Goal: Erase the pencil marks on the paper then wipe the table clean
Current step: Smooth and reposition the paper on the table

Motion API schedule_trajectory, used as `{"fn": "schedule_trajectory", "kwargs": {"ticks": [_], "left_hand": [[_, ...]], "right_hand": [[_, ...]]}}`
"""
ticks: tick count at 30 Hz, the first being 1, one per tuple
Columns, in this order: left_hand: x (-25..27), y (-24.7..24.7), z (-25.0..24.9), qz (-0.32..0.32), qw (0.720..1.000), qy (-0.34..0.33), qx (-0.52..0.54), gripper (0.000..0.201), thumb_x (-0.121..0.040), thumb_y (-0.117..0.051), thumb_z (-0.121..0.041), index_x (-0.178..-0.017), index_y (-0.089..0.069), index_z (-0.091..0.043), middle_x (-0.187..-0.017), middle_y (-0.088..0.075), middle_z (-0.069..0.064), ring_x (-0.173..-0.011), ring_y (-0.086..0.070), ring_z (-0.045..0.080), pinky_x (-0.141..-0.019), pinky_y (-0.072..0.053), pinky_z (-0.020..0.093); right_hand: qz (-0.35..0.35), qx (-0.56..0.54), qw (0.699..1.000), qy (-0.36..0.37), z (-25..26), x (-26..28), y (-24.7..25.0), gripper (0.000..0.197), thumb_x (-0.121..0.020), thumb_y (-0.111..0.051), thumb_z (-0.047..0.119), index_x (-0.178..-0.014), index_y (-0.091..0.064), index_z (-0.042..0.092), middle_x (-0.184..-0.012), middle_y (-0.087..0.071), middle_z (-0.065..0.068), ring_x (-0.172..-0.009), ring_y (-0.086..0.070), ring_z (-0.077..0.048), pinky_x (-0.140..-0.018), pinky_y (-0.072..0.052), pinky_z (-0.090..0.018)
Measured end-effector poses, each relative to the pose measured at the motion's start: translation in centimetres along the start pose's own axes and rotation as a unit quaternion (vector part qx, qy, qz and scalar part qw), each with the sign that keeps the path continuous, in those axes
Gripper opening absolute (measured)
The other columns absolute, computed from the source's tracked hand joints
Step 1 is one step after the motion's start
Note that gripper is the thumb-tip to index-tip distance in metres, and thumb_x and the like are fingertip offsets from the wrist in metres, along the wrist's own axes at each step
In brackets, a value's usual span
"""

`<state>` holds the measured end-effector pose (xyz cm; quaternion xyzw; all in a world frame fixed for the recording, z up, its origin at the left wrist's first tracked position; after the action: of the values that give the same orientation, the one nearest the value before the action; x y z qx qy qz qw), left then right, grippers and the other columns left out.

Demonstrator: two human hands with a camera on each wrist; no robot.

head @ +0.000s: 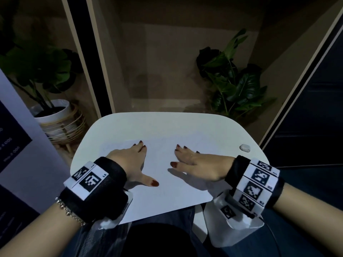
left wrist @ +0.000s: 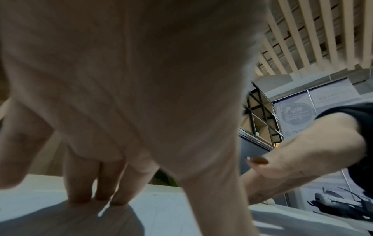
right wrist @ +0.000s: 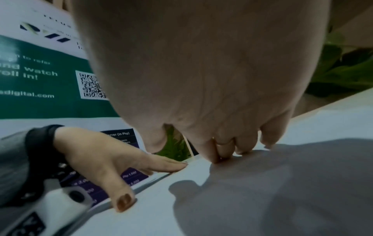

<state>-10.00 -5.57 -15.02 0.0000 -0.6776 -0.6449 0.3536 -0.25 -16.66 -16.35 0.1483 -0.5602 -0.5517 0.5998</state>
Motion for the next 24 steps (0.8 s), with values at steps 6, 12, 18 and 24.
{"fn": "schedule_trajectory", "kwargs": {"ticks": [6, 12, 18, 24], "left_hand": [[-0.3, 0.1, 0.0, -0.005, 1.000, -0.004, -0.011, 0.117, -0.080, -0.052, -0.077, -0.156, 0.011, -0.014, -0.163, 0.017, -0.002, -0.150, -0.016, 0.017, -0.112, -0.034, 0.034], [-0.3, 0.4, -0.2, -0.010, 1.000, 0.000, -0.013, 0.118, -0.079, -0.053, -0.077, -0.156, 0.009, -0.013, -0.164, 0.014, 0.000, -0.148, -0.022, 0.020, -0.113, -0.034, 0.036], [-0.4, 0.5, -0.1, -0.018, 1.000, 0.002, -0.009, 0.116, -0.079, -0.054, -0.076, -0.157, 0.005, -0.014, -0.164, 0.012, -0.001, -0.144, -0.031, 0.021, -0.110, -0.037, 0.036], [-0.5, 0.8, -0.3, -0.025, 1.000, 0.004, -0.011, 0.116, -0.078, -0.055, -0.077, -0.157, 0.001, -0.013, -0.165, 0.009, 0.000, -0.142, -0.034, 0.021, -0.106, -0.038, 0.032]], "right_hand": [[-0.052, 0.024, 0.979, -0.195, -7.4, 1.8, 1.9, 0.093, -0.096, -0.017, 0.070, -0.157, 0.006, 0.004, -0.165, 0.015, -0.010, -0.153, 0.010, -0.023, -0.124, -0.005, -0.041], [-0.024, 0.012, 0.999, 0.025, 2.0, 0.0, 1.5, 0.073, -0.103, -0.025, 0.055, -0.158, 0.004, 0.018, -0.164, 0.016, 0.004, -0.151, 0.013, -0.012, -0.122, 0.003, -0.034], [-0.027, 0.077, 0.982, -0.169, -3.6, -0.4, 2.3, 0.093, -0.096, -0.013, 0.071, -0.155, -0.013, -0.001, -0.164, 0.009, -0.019, -0.153, -0.001, -0.030, -0.122, -0.013, -0.045], [-0.021, 0.047, 0.998, -0.026, 1.5, -1.7, 2.0, 0.071, -0.106, -0.022, 0.051, -0.158, 0.007, 0.011, -0.164, 0.017, -0.003, -0.153, 0.010, -0.021, -0.124, -0.004, -0.039]]}}
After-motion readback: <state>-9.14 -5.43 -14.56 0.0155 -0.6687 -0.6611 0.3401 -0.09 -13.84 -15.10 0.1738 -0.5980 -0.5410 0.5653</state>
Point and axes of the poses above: each hand's wrist, its own x-axis away from the middle knuckle, its own y-axis out of the back of the hand, z = x × y, the point moved 10 cm from there along -x, towards the middle knuckle
